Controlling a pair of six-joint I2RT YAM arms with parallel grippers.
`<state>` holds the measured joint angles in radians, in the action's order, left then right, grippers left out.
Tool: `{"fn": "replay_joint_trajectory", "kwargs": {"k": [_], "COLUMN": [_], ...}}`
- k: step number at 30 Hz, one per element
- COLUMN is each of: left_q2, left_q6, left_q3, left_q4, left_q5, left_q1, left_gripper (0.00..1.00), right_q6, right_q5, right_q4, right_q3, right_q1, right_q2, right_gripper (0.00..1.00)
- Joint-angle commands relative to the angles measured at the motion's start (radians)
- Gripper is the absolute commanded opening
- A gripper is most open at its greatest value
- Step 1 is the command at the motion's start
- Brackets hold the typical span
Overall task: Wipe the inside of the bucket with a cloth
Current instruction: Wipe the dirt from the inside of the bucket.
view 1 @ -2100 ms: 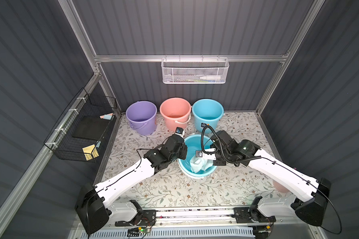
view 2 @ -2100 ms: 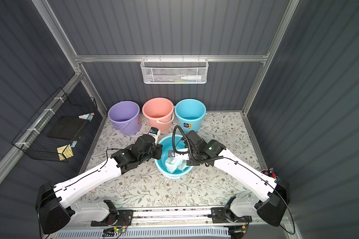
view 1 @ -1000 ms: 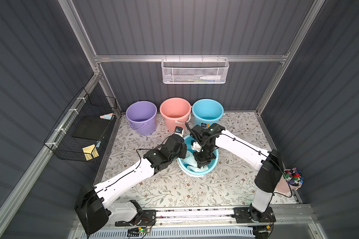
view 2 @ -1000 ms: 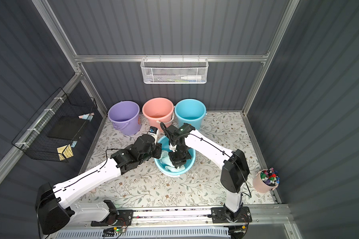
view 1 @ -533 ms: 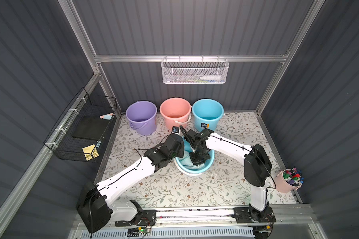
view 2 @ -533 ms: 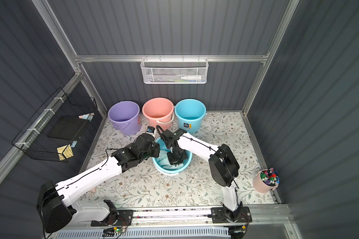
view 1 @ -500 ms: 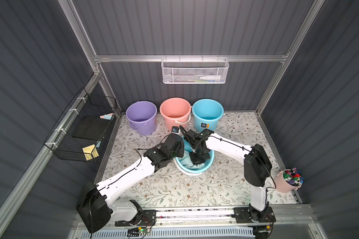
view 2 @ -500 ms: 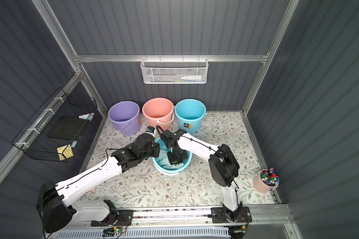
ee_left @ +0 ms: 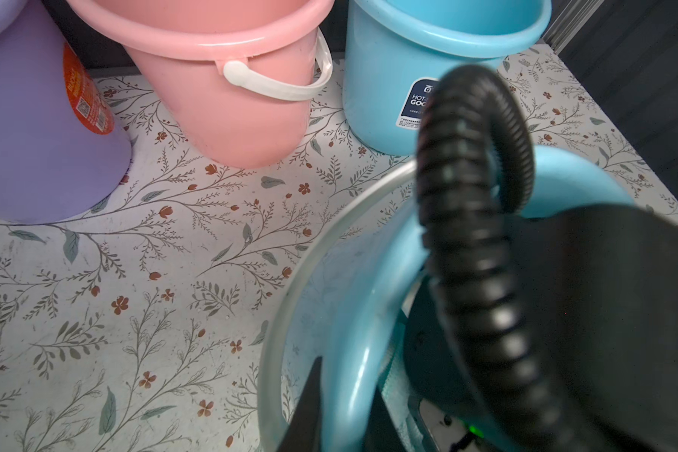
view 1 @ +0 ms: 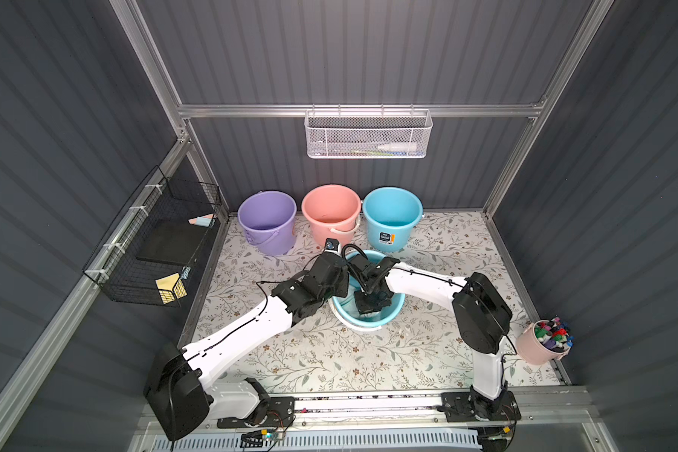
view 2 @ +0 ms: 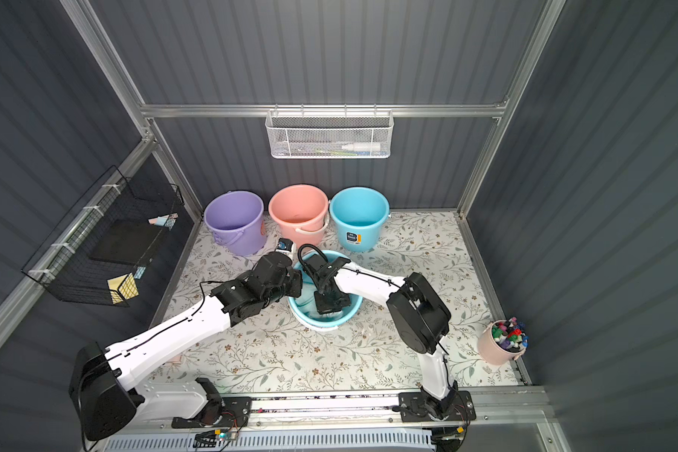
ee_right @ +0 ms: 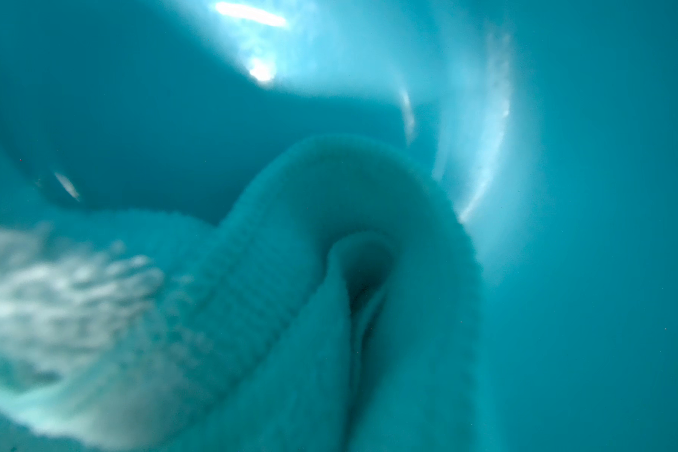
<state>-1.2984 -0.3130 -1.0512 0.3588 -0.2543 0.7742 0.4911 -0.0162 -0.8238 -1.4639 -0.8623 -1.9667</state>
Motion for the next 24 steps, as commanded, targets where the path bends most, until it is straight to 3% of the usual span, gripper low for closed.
{"fn": "replay_joint_trajectory", "kwargs": {"k": [1, 7, 13, 24], "left_q2": [0.033, 0.035, 0.029, 0.007], "left_q6": [0.026, 0.026, 0.024, 0.032], "left_q3": [-0.019, -0.014, -0.014, -0.005], "left_q4": [-0.081, -0.076, -0.086, -0.119], "left_q5": [0.043, 0.032, 0.039, 0.142], "left_q1": [0.025, 0.025, 0.024, 0.024], "left_gripper": [0.00, 0.00, 0.00, 0.00], "right_q6": [0.006, 0.003, 0.007, 0.097], "right_q5": [0.040, 0.030, -0.060, -0.415], "right_q4": [-0.128, -0.289, -0.377, -0.264], "right_q3": [0.006, -0.024, -0.059, -0.077], "right_q1": [0.011, 0.011, 0.012, 0.028], "right_q2": [0.056, 0.208, 0.309, 0.351], "right_gripper": [0.00, 0.00, 0.00, 0.00]}}
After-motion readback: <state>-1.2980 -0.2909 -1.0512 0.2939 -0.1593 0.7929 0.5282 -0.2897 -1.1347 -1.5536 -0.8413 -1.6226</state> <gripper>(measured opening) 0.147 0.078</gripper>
